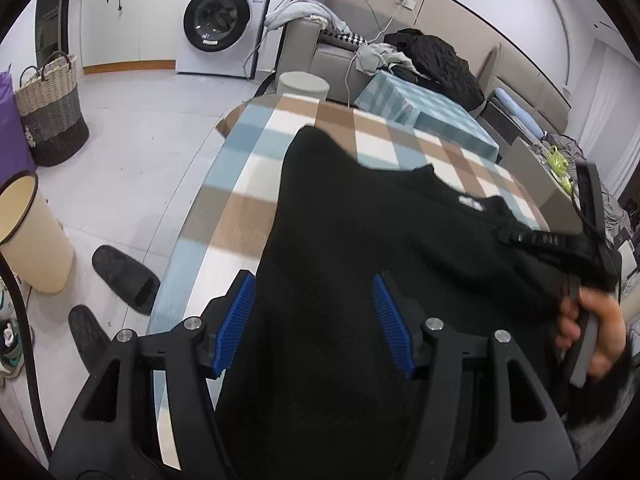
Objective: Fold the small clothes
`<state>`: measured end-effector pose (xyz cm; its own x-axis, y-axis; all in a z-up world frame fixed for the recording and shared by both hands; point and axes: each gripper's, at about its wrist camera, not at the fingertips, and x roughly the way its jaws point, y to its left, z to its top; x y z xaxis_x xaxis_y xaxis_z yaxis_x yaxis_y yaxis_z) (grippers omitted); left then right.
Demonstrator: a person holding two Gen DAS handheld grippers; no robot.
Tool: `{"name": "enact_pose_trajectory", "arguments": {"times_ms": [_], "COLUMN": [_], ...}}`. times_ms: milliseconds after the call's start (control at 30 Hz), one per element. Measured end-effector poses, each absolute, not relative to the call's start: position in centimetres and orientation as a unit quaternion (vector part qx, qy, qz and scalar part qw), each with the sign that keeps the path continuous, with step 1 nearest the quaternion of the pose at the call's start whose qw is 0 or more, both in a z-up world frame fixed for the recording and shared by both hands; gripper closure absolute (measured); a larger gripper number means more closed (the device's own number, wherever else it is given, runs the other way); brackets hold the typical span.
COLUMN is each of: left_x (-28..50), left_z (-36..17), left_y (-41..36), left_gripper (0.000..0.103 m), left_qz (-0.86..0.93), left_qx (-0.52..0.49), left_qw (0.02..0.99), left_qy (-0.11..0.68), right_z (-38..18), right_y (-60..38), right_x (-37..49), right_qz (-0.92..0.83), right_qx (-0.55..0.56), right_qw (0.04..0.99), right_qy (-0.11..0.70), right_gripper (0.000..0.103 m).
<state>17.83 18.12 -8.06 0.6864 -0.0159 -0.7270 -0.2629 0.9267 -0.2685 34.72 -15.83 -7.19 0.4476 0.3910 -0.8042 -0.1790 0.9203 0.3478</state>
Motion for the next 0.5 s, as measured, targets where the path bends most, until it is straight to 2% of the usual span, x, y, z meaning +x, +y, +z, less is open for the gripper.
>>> {"name": "enact_pose_trajectory", "arguments": {"times_ms": [167, 200, 233, 300, 500], "left_x": [16.8, 16.8, 16.7, 16.5, 16.3], "left_z": [-8.8, -9.0, -9.3, -9.6, -10.9], "left_y": [18.6, 18.7, 18.8, 18.9, 18.1], "left_gripper": [0.045, 0.045, 0.045, 0.045, 0.045], "left_qz": [0.077, 0.081, 0.083, 0.082, 0.078], "left_qx": [-0.180, -0.181, -0.182, -0.186, -0.171], "left_qw": [0.895, 0.893, 0.891, 0.889, 0.883], "left_qy": [0.401, 0.403, 0.406, 0.411, 0.429], "right_z": [-4.4, -4.2, -4.3, -4.8, -3.9], "right_y": [-17.2, -17.4, -17.5, -18.2, -22.9], "right_x": [36.0, 36.4, 36.9, 37.2, 33.1], "right_qz": [0.161, 0.157, 0.153, 0.132, 0.131], "right_qx": [0.146, 0.148, 0.144, 0.143, 0.148], "right_qw": [0.877, 0.876, 0.872, 0.866, 0.865], "right_qy": [0.429, 0.431, 0.442, 0.460, 0.462], "right_gripper": [0.098, 0.090, 0.071, 0.058, 0.057]}}
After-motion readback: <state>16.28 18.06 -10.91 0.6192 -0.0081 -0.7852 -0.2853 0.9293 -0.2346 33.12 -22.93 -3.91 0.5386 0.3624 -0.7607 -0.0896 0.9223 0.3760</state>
